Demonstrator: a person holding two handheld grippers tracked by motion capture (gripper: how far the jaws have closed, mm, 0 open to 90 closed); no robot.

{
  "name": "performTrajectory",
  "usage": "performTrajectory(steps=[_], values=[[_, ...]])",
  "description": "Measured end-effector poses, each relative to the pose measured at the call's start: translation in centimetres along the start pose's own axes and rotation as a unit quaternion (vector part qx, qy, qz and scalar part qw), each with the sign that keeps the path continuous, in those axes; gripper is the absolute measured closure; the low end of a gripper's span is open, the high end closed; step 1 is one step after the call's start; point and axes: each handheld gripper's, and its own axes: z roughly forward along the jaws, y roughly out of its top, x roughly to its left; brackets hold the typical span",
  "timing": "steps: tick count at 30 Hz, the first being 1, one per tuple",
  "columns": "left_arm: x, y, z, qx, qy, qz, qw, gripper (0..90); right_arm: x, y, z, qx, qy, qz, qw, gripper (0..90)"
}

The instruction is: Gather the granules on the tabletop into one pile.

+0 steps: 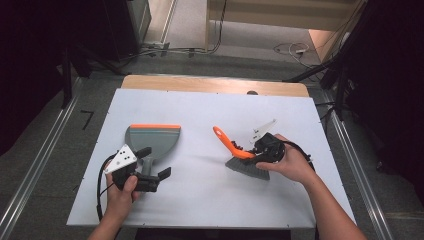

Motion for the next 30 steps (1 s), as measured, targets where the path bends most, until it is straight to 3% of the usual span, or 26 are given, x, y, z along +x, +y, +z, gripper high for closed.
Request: performTrajectory(steps=[14, 15, 22, 30], values=[[0.0, -0.1, 0.1, 0.002, -0.001, 0.0, 1.0, 0.0, -2.0, 0.7, 0.4, -0.013, -0.001, 0.0, 0.9999, 68.0], [0.0, -0.1, 0.1, 0.002, -0.001, 0.001, 1.0, 0.0, -2.0, 0.7, 0.3, -0.011, -0.003, 0.007, 0.9999, 68.0], [-0.1, 0.0, 0.1, 0.002, -0.002, 0.001, 1.0, 0.0, -2.5, 1.4, 0.5, -0.011, -0.013, -0.007, 0.9998, 68.1], [0.0, -0.1, 0.1, 0.003, -0.001, 0.003, 1.0, 0.0, -3.0, 1.6, 0.6, -0.017, -0.019, 0.001, 0.9997, 68.1]])
